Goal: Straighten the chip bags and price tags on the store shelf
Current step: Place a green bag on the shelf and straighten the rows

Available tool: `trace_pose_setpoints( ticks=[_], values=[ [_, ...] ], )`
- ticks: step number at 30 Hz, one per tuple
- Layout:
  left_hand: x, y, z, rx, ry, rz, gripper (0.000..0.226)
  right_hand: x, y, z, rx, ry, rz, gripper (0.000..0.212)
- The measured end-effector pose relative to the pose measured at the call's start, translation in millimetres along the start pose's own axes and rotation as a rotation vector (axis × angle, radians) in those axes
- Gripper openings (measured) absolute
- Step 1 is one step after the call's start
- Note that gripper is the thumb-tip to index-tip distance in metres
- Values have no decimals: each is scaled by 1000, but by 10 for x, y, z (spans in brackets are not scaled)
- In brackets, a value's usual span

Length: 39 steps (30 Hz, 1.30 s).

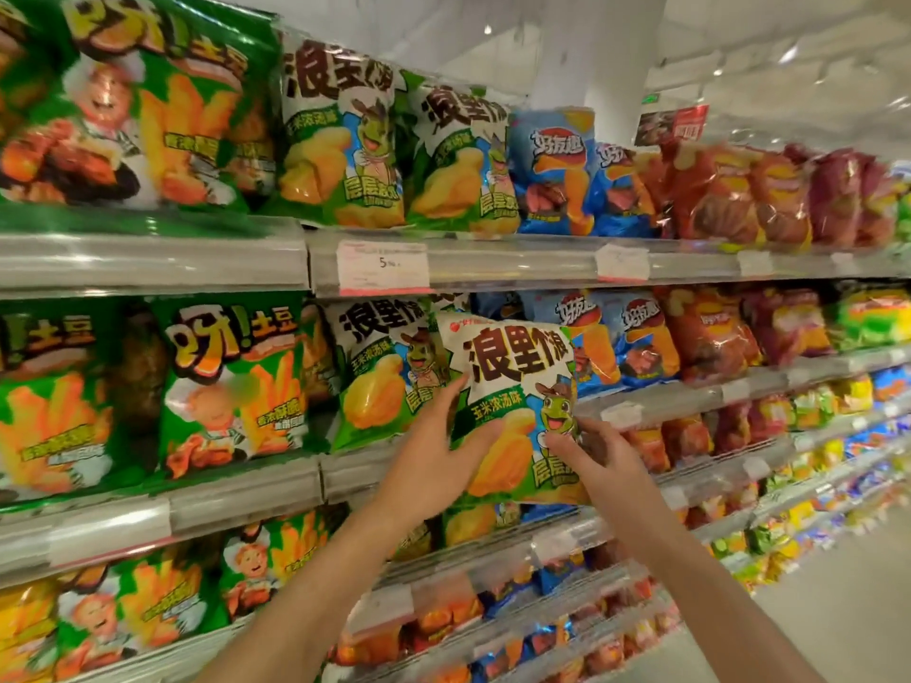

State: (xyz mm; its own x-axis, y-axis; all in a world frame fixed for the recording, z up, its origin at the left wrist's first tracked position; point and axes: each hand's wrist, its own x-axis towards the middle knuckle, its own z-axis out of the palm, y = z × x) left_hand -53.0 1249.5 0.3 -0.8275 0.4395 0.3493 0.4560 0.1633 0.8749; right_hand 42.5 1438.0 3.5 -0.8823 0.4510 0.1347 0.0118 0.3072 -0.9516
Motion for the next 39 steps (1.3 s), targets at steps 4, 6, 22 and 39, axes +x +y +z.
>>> trace_pose_setpoints(
  ticks=[4,6,22,39],
  values=[
    [346,47,80,91,16,7,74,448,7,-53,-18,-20,-13,57],
    [512,59,94,140,29,-13,76,678,-42,-78,3,-47,-38,44],
    [712,-390,-442,466,552,-328,67,1926,281,131,-196,-140,-353,53],
    [885,-354,-410,576,627,-229,62,1860,385,306,-300,-35,-435,80]
  ],
)
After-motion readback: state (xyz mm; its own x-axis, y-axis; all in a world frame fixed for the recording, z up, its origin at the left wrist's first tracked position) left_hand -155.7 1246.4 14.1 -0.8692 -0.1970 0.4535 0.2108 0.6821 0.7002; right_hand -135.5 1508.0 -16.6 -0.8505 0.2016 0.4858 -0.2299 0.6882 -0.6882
